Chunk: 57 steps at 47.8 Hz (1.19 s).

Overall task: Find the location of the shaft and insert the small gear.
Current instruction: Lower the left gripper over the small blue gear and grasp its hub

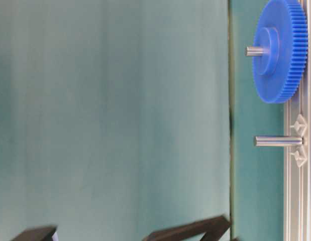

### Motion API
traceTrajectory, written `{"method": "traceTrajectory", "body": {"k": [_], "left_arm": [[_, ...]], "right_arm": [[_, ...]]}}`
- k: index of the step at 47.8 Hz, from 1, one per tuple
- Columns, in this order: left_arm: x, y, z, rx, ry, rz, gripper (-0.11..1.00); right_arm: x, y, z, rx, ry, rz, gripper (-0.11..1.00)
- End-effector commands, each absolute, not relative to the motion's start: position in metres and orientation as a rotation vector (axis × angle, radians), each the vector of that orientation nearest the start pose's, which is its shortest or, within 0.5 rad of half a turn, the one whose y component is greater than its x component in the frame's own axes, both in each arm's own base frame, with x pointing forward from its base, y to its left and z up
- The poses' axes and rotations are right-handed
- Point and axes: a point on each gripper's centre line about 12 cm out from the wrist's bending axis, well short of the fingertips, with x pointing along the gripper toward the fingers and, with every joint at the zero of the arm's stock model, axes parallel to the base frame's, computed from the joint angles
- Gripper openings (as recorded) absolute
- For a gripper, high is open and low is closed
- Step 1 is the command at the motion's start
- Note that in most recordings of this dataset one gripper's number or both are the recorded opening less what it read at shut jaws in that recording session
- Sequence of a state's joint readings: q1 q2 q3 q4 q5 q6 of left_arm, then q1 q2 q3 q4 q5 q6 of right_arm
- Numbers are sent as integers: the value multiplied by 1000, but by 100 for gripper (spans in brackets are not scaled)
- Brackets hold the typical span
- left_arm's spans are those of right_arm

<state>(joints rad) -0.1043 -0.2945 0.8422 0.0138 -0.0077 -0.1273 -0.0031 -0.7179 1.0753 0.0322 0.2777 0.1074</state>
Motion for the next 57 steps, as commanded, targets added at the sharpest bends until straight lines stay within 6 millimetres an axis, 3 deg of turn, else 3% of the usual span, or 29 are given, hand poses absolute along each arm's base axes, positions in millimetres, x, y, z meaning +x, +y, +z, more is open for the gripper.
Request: {"method": "traceTrajectory", "body": {"k": [1,16,27,57], "left_arm": [[343,-39,217,-78,539,-80,88],[375,-42,178,-58,700,-71,88],[397,-44,168,-54,726,-70,88],[405,-53,143,-37,843,-79,92]], "right_arm": [[228,-1,225,146,614,-44,13],[226,-1,222,145,626,-46,13],[225,-1,220,145,631,-46,13],[220,-1,214,145,634,-47,13]]}}
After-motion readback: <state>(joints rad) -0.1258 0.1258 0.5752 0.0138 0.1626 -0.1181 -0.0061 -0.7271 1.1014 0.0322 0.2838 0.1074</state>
